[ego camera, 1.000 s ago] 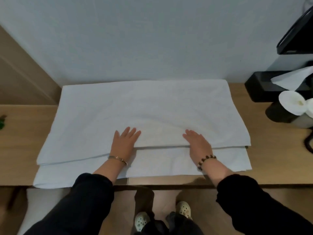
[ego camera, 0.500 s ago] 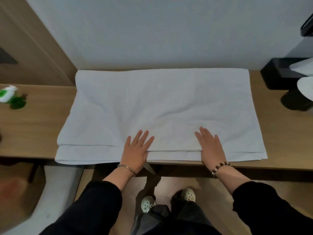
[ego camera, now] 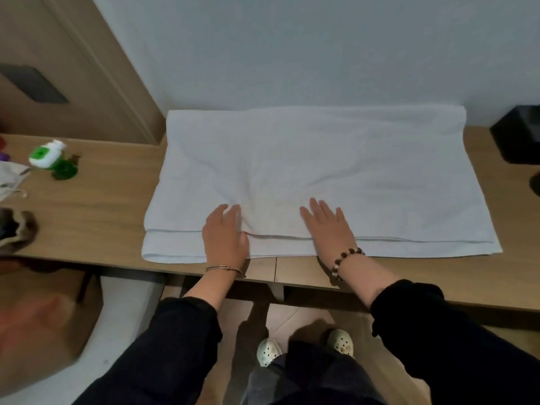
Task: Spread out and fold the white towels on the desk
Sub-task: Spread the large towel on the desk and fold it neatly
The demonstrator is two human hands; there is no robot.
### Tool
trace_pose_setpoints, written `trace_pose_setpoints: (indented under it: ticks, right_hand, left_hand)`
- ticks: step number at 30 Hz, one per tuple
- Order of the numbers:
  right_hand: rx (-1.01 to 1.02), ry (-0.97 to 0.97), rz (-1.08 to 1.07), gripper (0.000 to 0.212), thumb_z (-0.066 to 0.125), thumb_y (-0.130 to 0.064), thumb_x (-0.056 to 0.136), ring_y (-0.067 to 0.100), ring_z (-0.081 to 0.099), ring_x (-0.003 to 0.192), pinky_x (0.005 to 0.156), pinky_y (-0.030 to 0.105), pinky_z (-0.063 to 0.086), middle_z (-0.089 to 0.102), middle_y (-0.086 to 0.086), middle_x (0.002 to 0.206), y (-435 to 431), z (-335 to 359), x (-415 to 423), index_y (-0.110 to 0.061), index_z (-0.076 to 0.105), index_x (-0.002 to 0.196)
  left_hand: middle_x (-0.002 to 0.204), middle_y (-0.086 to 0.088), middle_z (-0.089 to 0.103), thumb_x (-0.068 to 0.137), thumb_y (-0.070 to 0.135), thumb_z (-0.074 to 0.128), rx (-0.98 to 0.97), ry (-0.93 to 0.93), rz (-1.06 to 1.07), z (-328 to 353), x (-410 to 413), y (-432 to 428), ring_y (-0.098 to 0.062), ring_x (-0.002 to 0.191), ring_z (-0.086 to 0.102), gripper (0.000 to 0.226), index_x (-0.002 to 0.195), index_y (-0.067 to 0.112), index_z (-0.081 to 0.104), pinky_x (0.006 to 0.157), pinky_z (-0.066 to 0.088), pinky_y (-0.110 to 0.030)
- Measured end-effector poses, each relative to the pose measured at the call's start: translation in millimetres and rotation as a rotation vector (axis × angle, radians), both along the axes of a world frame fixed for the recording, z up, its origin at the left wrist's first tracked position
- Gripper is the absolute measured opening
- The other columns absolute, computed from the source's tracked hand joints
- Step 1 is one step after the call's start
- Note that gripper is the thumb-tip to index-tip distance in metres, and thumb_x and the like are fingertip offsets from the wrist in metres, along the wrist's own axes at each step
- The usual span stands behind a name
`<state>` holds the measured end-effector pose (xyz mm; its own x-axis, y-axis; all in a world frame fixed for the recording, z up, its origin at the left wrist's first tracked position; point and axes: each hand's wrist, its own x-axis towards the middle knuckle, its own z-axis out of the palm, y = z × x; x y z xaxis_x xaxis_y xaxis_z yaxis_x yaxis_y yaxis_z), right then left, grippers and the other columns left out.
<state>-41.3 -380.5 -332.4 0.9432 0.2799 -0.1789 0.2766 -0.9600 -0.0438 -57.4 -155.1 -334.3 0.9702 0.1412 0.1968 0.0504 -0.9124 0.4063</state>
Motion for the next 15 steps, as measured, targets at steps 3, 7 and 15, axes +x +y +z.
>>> trace_pose_setpoints:
  ticks: [3, 7, 15]
  right_hand:
    - [0.073, 0.067, 0.027, 0.098, 0.043, 0.018, 0.076, 0.023, -0.005, 0.146, 0.116, 0.041, 0.000, -0.011, 0.005, 0.159, 40, -5, 5, -0.023, -0.005, 0.151]
    - [0.108, 0.136, -0.007, 0.096, 0.039, 0.017, 0.078, 0.021, -0.009, 0.146, 0.116, 0.041, -0.002, -0.013, 0.003, 0.159, 60, -12, 5, -0.026, -0.005, 0.151]
    - [0.208, 0.196, -0.053, 0.071, 0.042, -0.013, 0.094, 0.012, -0.005, 0.146, 0.115, 0.033, -0.004, -0.005, -0.004, 0.159, 53, -8, 6, -0.026, 0.004, 0.152]
  left_hand:
    - [0.115, -0.010, 0.057, 0.079, 0.003, 0.063, -0.802, 0.132, 0.642, 12, 1, 26, -0.027, 0.109, 0.056, 0.043, 0.120, 0.008, 0.052, 0.088, 0.043, -0.027]
    - [0.133, -0.017, 0.053, 0.094, 0.007, 0.045, -1.442, 0.264, 0.961, 24, 24, 52, -0.025, 0.107, 0.060, 0.038, 0.132, 0.000, 0.047, 0.073, 0.047, -0.021]
    - [0.098, 0.010, 0.058, 0.088, 0.024, 0.063, -1.735, 0.278, 1.107, 47, 39, 64, -0.008, 0.097, 0.060, 0.027, 0.113, 0.014, 0.063, 0.083, 0.049, -0.022]
